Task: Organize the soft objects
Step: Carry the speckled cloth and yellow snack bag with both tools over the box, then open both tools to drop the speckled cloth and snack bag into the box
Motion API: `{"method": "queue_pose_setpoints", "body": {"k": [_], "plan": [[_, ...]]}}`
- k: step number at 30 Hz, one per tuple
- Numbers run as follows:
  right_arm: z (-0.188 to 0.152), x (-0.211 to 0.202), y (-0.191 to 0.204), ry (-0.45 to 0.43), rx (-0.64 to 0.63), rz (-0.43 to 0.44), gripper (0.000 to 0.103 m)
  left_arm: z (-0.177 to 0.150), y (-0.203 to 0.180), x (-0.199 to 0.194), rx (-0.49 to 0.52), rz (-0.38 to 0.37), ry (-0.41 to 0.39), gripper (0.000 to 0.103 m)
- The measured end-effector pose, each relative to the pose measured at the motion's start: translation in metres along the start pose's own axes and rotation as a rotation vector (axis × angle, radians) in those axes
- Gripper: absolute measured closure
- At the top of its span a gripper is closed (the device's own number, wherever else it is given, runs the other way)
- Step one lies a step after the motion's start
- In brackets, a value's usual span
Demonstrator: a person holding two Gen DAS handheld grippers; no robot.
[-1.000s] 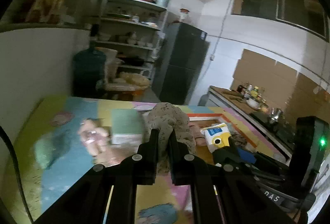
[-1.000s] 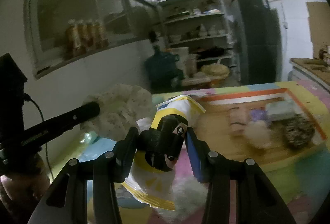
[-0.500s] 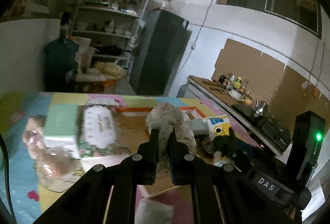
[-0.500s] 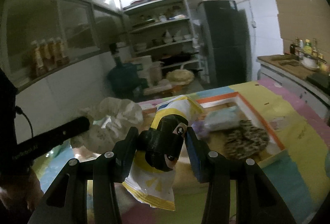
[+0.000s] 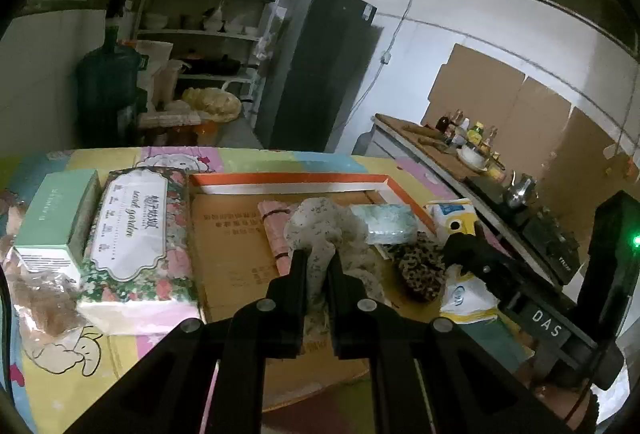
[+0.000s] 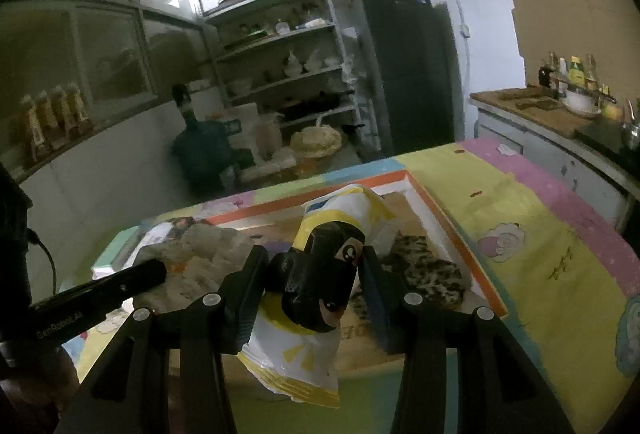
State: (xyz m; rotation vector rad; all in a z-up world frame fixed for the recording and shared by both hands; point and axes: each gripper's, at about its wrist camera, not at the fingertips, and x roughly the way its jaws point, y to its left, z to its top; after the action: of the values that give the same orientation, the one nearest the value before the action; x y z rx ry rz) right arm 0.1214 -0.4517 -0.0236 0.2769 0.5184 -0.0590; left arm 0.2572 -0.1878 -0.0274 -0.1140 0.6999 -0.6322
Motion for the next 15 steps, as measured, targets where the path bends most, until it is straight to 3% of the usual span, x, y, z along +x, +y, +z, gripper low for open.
{"method": "queue_pose_setpoints", "body": {"k": [15], "plan": [[-0.005,0.024,-0.019,0.044,0.017,0.006,0.055,-0.005,-0.001,0.028,0.002,0.049,0.070,0.093]]}}
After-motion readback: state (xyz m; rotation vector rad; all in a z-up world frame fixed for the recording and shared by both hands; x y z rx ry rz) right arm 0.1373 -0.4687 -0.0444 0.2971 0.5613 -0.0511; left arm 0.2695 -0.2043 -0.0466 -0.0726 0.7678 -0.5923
